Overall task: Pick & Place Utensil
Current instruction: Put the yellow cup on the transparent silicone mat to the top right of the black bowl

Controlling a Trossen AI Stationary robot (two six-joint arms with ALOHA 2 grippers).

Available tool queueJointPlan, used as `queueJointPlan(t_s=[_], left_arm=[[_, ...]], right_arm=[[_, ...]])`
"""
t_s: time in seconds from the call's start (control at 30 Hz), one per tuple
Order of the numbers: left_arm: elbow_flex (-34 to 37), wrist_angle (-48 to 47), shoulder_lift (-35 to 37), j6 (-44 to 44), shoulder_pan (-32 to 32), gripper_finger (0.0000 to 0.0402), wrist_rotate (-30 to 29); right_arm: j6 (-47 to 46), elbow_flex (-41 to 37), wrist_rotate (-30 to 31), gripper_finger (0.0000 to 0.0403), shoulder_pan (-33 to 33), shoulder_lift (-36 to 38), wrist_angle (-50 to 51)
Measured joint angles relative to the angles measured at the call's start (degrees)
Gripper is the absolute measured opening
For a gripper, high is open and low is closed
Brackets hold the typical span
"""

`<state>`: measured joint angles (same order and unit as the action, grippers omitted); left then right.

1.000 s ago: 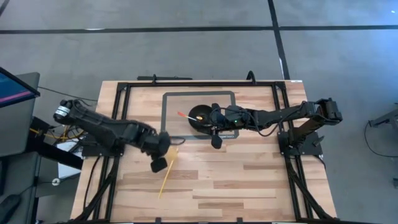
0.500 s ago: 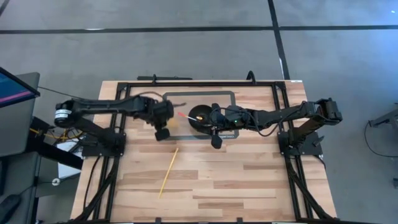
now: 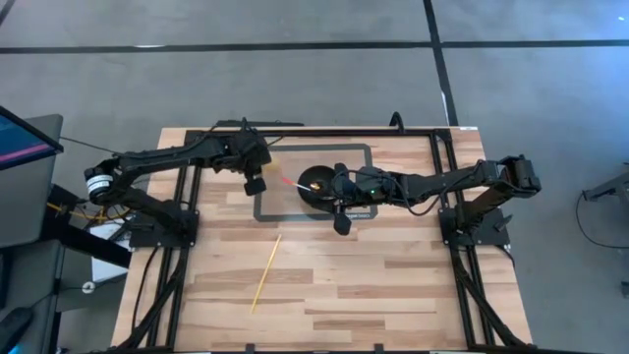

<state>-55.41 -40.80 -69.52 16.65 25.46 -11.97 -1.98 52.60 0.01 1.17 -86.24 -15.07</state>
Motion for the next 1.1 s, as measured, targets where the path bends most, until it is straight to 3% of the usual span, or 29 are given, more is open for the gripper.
queueJointPlan(t_s=[0.27,0.83,1.1], left_arm=[[0.1,0.5,0.0,0.0,1.3,0.0009,0.2],[8.1,9.4,0.2,-0.1,1.3,0.0011,-0.1],[8.7,10.6,0.0,-0.1,1.3,0.0037,0.0]], right_arm=[[0.0,0.0,0.0,0.0128,0.0,0.0,0.0],[0.0,0.0,0.0,0.0128,0.0,0.0,0.0],[0.0,0.0,0.0,0.0128,0.0,0.0,0.0]])
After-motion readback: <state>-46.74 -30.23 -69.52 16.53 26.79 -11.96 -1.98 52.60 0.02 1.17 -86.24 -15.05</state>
